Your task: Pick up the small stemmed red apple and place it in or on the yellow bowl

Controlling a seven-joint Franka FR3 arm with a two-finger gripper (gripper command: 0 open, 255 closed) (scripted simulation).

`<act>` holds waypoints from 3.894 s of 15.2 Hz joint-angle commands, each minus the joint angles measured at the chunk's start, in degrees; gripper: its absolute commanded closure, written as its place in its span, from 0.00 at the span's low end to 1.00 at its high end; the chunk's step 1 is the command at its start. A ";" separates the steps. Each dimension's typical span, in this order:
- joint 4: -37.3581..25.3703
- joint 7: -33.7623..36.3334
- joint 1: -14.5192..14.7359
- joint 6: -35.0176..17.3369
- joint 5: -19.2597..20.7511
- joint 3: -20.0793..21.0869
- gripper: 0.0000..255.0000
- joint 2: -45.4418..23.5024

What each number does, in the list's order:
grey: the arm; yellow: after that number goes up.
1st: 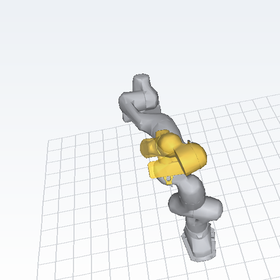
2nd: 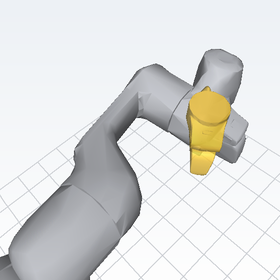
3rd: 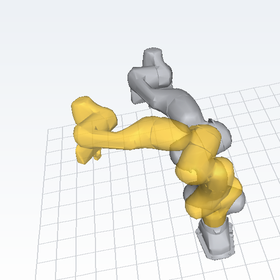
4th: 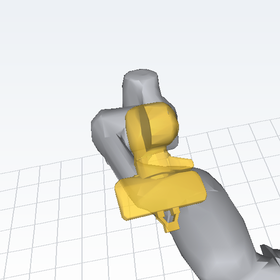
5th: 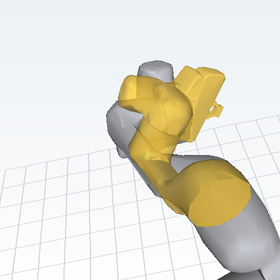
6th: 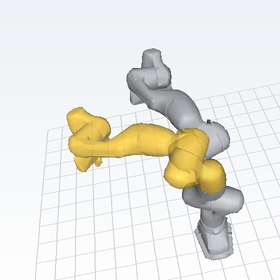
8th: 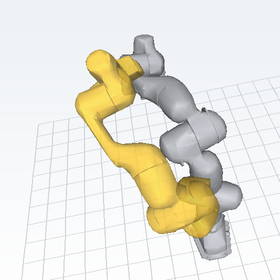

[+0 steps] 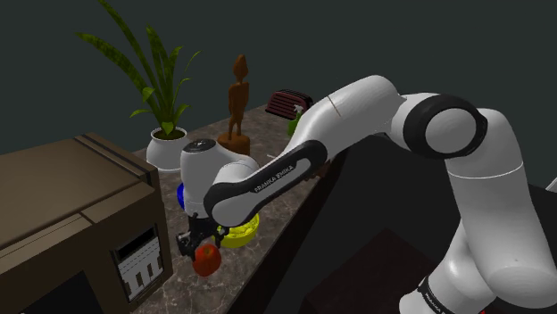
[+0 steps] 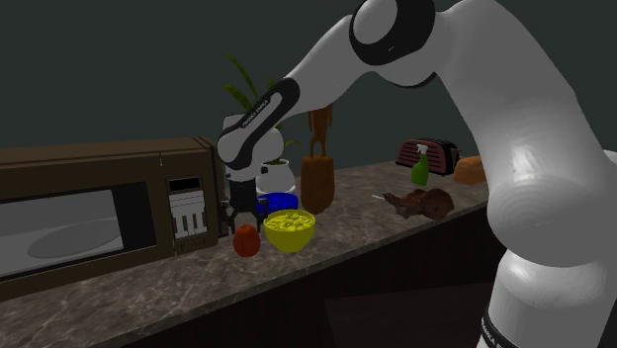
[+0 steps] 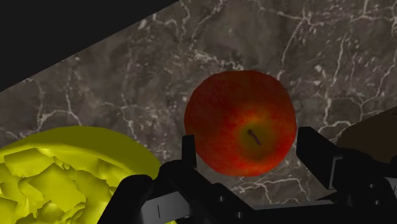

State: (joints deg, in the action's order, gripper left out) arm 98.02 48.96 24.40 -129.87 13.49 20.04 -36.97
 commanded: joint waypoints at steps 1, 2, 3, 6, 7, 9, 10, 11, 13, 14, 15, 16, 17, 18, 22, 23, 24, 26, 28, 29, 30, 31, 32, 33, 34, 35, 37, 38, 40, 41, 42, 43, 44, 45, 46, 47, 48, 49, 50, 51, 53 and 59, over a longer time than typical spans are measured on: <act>0.28 -0.22 -0.29 0.90 -0.40 0.32 1.00 1.20; 0.24 -0.32 -0.39 1.42 -0.58 0.46 1.00 1.69; 0.18 -0.41 -0.49 1.95 -0.77 0.60 1.00 2.18; -0.07 -0.70 -0.76 3.55 -1.32 0.99 1.00 3.58; -0.18 -0.79 -0.84 4.10 -1.50 1.12 1.00 4.03; -0.44 -0.98 -1.00 5.20 -1.86 1.36 1.00 4.91; -0.59 -1.08 -1.08 5.76 -2.04 1.48 1.00 5.34; -0.76 -1.17 -1.15 6.33 -2.22 1.60 1.00 5.76; -1.13 -1.35 -1.29 7.48 -2.56 1.82 1.00 6.58; -1.33 -1.44 -1.36 8.06 -2.73 1.92 1.00 6.98; -1.55 -1.53 -1.42 8.64 -2.90 2.02 1.00 7.36; -1.78 -1.62 -1.48 9.23 -3.07 2.12 1.00 7.74; -2.03 -1.70 -1.53 9.83 -3.23 2.22 1.00 8.11; -2.29 -1.79 -1.59 10.43 -3.39 2.31 1.00 8.47; -3.47 -2.11 -1.77 12.88 -3.99 2.65 1.00 9.82; -3.80 -2.19 -1.80 13.50 -4.14 2.72 1.00 10.14; -4.15 -2.26 -1.84 14.13 -4.28 2.80 1.00 10.44; -4.88 -2.40 -1.90 15.40 -4.54 2.94 1.00 11.02; -4.73 -3.66 -2.89 15.89 -4.88 2.76 1.00 11.72; -4.47 -4.90 -3.86 16.10 -5.13 2.53 1.00 12.24; -4.28 -6.14 -4.80 16.34 -5.38 2.29 1.00 12.71; -4.17 -7.37 -5.72 16.60 -5.61 2.04 1.00 13.13; -4.13 -8.61 -6.62 16.90 -5.82 1.76 1.00 13.50; -4.17 -9.84 -7.51 17.21 -6.02 1.47 1.00 13.82; -4.28 -11.06 -8.38 17.56 -6.20 1.18 1.00 14.09; -4.47 -12.28 -9.23 17.93 -6.36 0.88 1.00 14.31; -5.06 -14.69 -10.89 18.74 -6.63 0.25 1.00 14.59; -5.47 -15.89 -11.70 19.19 -6.74 -0.08 1.00 14.65; -6.31 -17.82 -12.96 19.96 -6.88 -0.63 1.00 14.64; -5.82 -17.77 -12.96 19.29 -6.79 -0.66 1.00 14.43; -5.33 -17.72 -12.96 18.60 -6.71 -0.70 1.00 14.23; -4.87 -17.67 -12.95 17.93 -6.62 -0.75 1.00 14.00; -4.46 -17.61 -12.93 17.27 -6.52 -0.79 1.00 13.75; -4.04 -17.55 -12.92 16.61 -6.41 -0.84 1.00 13.49; -3.63 -17.49 -12.90 15.96 -6.31 -0.89 1.00 13.23; -3.23 -17.43 -12.88 15.31 -6.20 -0.94 1.00 12.96; -2.85 -17.37 -12.86 14.66 -6.09 -1.00 1.00 12.68; -2.49 -17.30 -12.83 14.02 -5.97 -1.05 1.00 12.39; -2.14 -17.23 -12.80 13.38 -5.85 -1.11 1.00 12.08; -1.80 -17.16 -12.77 12.74 -5.73 -1.17 1.00 11.77; -1.17 -17.02 -12.71 11.49 -5.47 -1.30 1.00 11.12; 0.39 -16.55 -12.44 7.84 -4.63 -1.75 1.00 8.93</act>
State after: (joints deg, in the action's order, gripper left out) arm 98.14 32.32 11.91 -121.36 8.70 18.37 -27.65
